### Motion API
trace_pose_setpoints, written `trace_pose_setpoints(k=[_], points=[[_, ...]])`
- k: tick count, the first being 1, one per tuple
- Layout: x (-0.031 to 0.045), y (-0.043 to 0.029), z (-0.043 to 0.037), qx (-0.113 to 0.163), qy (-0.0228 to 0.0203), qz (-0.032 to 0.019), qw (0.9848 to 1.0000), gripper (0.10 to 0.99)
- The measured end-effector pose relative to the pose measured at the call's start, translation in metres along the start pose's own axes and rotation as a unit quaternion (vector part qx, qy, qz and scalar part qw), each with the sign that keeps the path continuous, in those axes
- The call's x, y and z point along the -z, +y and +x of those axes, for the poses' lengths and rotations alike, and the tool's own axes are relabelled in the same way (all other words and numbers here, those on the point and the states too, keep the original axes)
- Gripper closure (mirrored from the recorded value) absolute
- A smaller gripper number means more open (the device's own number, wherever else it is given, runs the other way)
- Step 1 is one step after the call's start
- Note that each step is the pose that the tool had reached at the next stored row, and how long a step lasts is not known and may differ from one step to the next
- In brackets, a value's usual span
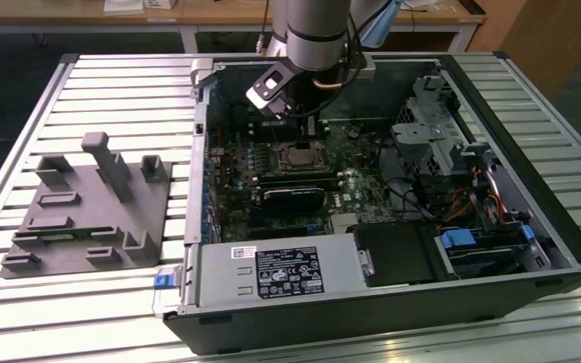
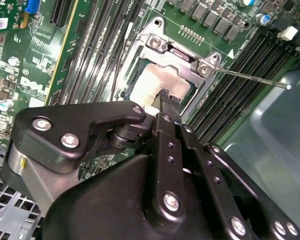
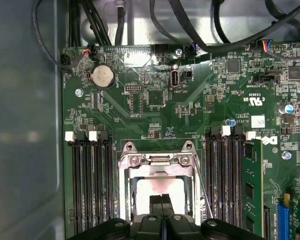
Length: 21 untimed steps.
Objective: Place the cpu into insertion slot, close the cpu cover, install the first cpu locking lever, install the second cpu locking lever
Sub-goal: 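Close the cpu cover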
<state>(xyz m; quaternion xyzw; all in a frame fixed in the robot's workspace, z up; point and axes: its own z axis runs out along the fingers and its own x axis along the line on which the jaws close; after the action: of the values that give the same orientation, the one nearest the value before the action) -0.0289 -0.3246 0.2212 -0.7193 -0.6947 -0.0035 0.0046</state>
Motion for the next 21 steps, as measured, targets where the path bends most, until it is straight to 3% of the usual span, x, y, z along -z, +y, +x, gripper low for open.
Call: trace_pose_setpoints(k=[6,7,13,21], points=[[-0.0001,-0.0001,0.0000,0.015,0.0000,0.0001,0.9999,0.980],[-0.0001,-0.0001,0.0000,0.047,0.0000,0.0005,0.9989,0.980],[-0.0001,-0.0001,0.0000,0.093,-0.0001,0.0010,0.9956,0.980],[-0.0002,-0.0001,0.0000,0.151,-0.0002,0.0017,0.9885,0.980]])
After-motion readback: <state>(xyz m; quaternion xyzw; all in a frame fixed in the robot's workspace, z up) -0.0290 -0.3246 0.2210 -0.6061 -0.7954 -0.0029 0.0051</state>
